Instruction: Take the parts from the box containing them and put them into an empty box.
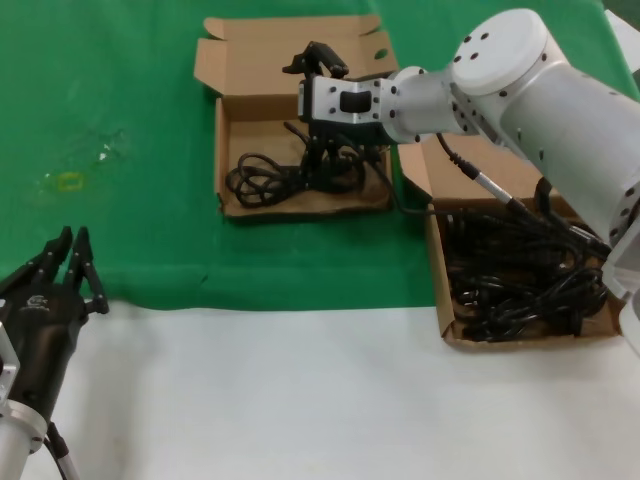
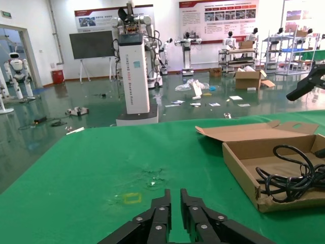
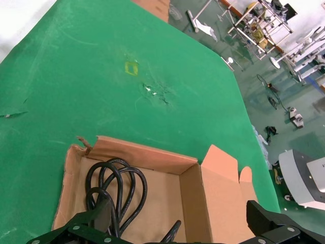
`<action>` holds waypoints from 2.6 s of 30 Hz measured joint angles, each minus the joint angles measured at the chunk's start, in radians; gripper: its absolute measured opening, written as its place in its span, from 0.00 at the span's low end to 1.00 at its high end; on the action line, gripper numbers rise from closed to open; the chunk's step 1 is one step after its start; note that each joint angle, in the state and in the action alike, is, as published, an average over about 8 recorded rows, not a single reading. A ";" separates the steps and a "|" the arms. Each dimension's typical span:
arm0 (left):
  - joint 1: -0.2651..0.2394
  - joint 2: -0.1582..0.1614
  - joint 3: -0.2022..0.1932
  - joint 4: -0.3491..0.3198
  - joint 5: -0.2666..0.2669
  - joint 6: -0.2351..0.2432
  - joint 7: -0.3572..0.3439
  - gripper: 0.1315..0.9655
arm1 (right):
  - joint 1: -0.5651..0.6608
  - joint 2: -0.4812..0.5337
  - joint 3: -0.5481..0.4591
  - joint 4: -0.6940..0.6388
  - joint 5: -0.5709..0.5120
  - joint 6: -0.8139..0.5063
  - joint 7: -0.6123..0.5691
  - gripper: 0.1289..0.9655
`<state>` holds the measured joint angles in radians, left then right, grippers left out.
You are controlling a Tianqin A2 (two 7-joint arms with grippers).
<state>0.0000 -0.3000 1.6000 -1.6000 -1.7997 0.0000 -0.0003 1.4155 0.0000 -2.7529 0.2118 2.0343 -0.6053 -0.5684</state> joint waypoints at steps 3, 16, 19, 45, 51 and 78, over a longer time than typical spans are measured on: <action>0.000 0.000 0.000 0.000 0.000 0.000 0.000 0.08 | 0.000 0.000 0.000 0.000 0.000 0.000 0.000 0.96; 0.000 0.000 0.000 0.000 0.000 0.000 0.000 0.24 | -0.109 0.023 0.088 0.106 -0.018 0.046 0.043 1.00; 0.000 0.000 0.000 0.000 0.000 0.000 0.000 0.31 | -0.160 0.034 0.130 0.157 -0.026 0.068 0.064 1.00; 0.000 0.000 0.000 0.000 0.000 0.000 0.000 0.87 | -0.650 0.138 0.529 0.637 -0.107 0.278 0.260 1.00; 0.000 0.000 0.000 0.000 0.000 0.000 0.000 0.95 | -0.763 0.162 0.621 0.748 -0.126 0.326 0.306 1.00; 0.000 0.000 0.000 0.000 0.000 0.000 0.000 1.00 | -1.274 0.270 1.038 1.249 -0.211 0.545 0.511 1.00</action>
<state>0.0000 -0.3000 1.6000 -1.6000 -1.8000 0.0000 0.0000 0.1418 0.2700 -1.7153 1.4608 1.8235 -0.0606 -0.0570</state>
